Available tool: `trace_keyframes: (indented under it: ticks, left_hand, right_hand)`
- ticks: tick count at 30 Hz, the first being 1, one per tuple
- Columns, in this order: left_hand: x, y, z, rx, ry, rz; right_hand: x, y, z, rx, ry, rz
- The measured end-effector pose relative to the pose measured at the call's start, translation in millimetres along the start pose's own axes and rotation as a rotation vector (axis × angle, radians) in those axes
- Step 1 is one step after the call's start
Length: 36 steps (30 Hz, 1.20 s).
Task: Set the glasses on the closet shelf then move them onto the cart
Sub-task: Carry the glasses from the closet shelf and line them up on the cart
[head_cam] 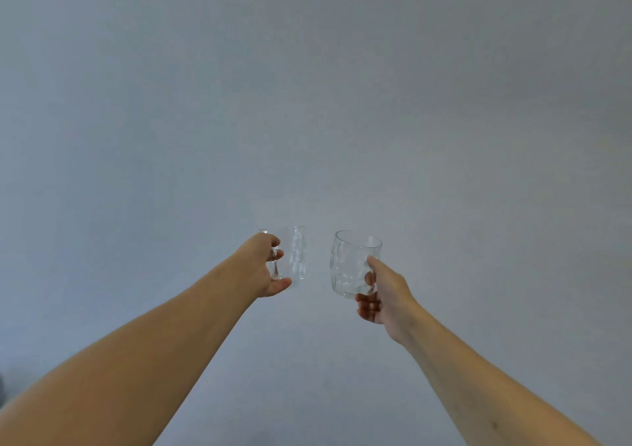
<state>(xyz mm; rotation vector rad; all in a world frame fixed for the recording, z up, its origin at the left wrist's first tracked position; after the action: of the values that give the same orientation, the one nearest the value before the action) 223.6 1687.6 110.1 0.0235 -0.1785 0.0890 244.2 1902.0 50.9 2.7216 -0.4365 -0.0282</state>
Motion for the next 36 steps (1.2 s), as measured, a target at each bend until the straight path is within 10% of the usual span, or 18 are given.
trace_keyframes:
  ticks: [17,36]
  left_hand:
    - [-12,-350,-35,0.08,-0.07,0.465]
    - [-47,-586,-76,0.209,-0.133,1.053]
  right_hand:
    - [43,331,169,0.051,0.262,-0.431]
    - [54,620,349,0.108,0.625,-0.913]
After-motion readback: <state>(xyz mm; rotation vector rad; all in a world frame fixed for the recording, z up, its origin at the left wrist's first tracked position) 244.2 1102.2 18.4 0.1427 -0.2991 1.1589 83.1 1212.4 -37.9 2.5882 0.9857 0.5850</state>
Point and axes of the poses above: each hand's wrist, its own x-axis away from the middle knuckle, its own y-axis out of the palm, z = x × y, the point moved 1 cm from there along -x, towards the middle knuckle, and after that the axes turned 14 degrees about -x, right-handed, at the moved point
